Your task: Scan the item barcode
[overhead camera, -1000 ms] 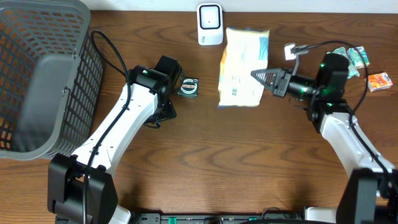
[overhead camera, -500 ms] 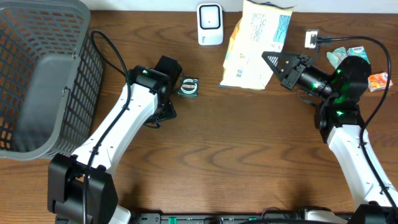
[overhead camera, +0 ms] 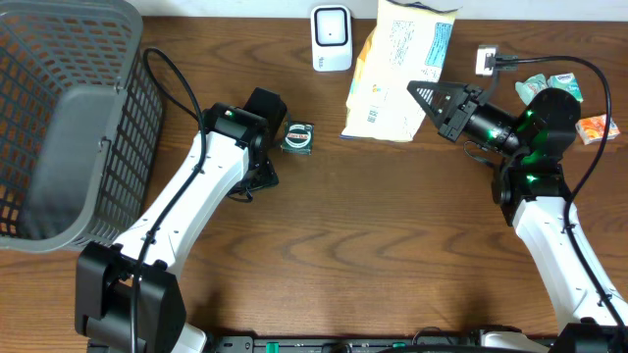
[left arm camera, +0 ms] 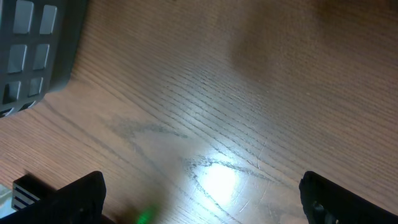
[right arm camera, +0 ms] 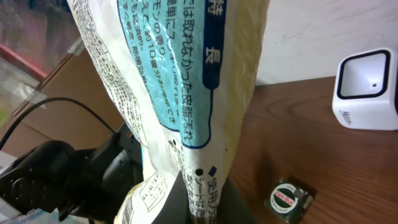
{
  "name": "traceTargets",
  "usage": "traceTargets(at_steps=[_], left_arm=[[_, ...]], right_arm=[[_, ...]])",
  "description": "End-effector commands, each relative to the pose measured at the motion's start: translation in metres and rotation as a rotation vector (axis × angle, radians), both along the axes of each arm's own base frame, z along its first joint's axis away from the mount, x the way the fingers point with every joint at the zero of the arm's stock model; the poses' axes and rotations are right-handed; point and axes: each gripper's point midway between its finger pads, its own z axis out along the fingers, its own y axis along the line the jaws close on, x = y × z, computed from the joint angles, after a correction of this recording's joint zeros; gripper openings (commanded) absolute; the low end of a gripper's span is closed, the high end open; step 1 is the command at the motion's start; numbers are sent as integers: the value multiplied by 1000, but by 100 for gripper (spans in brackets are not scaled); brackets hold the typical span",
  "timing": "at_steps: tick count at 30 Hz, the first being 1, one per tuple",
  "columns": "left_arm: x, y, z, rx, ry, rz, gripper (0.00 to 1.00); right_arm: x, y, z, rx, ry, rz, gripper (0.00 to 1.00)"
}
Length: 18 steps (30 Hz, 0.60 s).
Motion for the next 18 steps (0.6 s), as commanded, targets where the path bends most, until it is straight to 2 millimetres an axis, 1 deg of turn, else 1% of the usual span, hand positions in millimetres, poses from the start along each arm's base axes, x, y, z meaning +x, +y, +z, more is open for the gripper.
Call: traceTargets(at_steps=[1,12,18], left_arm=[[-2,5,1,17,-2,11,98],[-2,5,1,17,-2,10,98],[-2,5,1,17,-2,10,98]], right_arm=[[-2,1,9,4,-17,-1,1],[-1,2,0,-7,16,-11,1],[2,0,-10,-24,49,-29,1]])
